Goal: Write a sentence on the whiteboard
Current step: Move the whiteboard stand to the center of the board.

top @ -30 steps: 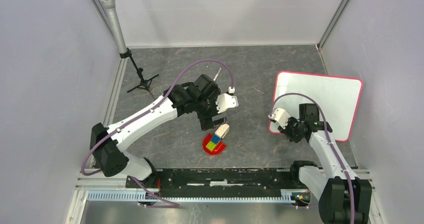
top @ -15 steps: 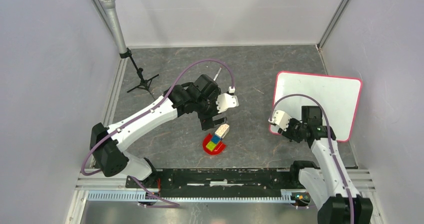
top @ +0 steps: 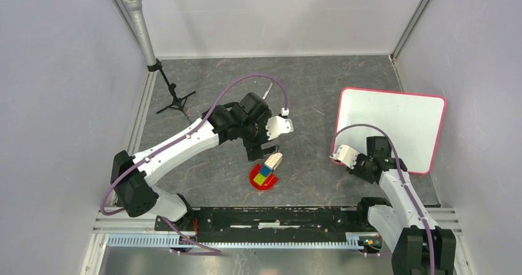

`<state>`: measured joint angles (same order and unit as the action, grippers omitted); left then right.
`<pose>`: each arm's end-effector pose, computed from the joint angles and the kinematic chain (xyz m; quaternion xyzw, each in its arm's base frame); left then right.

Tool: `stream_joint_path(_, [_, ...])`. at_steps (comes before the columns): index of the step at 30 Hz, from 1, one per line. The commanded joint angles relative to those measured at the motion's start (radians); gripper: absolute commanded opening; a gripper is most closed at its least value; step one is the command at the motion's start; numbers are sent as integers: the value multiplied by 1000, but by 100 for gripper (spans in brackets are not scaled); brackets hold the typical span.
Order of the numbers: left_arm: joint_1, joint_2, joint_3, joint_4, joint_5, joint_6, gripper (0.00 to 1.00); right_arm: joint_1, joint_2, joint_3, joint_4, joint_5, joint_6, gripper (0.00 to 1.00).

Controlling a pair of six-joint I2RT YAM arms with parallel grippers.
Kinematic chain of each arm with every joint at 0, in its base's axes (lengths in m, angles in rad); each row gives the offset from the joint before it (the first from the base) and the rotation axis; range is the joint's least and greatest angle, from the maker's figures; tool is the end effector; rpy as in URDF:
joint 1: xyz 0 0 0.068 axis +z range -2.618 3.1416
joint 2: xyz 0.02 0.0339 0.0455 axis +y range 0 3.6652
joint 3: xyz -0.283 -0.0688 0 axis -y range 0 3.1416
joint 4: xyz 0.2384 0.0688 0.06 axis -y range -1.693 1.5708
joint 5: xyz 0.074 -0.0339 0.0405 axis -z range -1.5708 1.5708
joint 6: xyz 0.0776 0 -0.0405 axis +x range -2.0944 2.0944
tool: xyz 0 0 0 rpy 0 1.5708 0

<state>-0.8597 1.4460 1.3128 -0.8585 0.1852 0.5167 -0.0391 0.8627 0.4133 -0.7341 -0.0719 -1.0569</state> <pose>0.1923 -0.2452 0.2963 0.6265 0.7203 -0.1358 0.2650 0.1340 0.0003 0.1388 -0.4838 0.8530 -0.0701 0.1825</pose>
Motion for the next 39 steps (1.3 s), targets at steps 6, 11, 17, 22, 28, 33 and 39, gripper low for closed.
stream_joint_path(6, [4, -15, -4, 38, -6, -8, 100, 2, 62, -21, 250, -68, 57, 32])
stream_joint_path(11, [5, -2, -3, 44, -7, -6, 100, 2, 117, 4, 321, -116, 99, 32])
stream_joint_path(17, [30, 10, 6, 47, 18, -29, 100, 10, 186, 43, 385, -154, 138, 33])
stream_joint_path(22, [37, -3, 8, 47, 28, -42, 100, 12, 177, 116, 306, -177, 263, 39])
stream_joint_path(28, [41, -22, -5, 50, 38, -58, 100, 19, 92, 129, 287, -191, 499, 64])
stream_joint_path(33, [43, -37, -21, 61, 32, -65, 100, 26, 83, 173, 288, -168, 659, 58])
stream_joint_path(39, [48, -42, -26, 62, 23, -62, 100, 110, 97, 211, 258, -36, 858, 44])
